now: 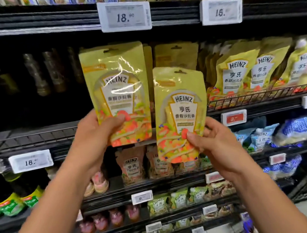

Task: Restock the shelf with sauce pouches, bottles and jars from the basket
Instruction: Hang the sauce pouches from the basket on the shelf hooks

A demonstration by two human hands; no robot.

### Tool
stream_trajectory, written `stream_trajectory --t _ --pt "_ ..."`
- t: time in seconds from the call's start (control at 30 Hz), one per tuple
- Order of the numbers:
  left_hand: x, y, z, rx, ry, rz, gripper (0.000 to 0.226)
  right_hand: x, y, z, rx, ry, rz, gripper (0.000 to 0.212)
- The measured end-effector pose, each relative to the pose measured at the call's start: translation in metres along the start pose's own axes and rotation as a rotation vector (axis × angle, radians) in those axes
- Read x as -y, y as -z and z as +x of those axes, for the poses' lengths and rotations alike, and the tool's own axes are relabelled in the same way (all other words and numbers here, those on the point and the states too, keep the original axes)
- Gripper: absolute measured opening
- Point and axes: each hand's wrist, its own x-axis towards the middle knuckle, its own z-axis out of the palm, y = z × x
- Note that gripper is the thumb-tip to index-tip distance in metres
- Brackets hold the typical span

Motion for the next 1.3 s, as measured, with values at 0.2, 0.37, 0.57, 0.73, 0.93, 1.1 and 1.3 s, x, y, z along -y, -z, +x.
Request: stream_trajectory --t 0.2,0.37,0.57,0.73,0.93,1.1,1.3 --pt "-0.022 -0.002 0.059 -0.057 -0.039 0.249 0.017 0.046 0.015 0.048 -0.048 0.117 -0.107 0.054" --pt "-0.026 -0.001 0.090 -0.063 -0.097 0.391 0.025 0.071 0.026 0.088 -0.121 0.205 -0.278 0.040" --pt "-0.022 -0.007 0.108 -0.064 -0.100 0.520 0.031 0.073 0.023 0.124 -0.109 0.274 -0.408 0.038" --pt "-0.016 -0.014 0.110 -0.103 -0.103 0.629 0.037 0.069 0.021 0.141 -0.121 0.285 -0.474 0.041" --pt "-0.011 -0.020 0.108 -0.091 -0.125 0.693 0.046 0.066 0.025 0.145 -0.123 0.284 -0.504 0.041" --pt "-0.006 -0.023 0.104 -0.093 -0.134 0.808 0.037 0.069 0.025 0.146 -0.170 0.361 -0.530 0.037" --pt "-0.005 -0.018 0.102 -0.096 -0.145 0.835 0.082 0.061 0.025 0.149 -0.102 0.266 -0.550 0.045"
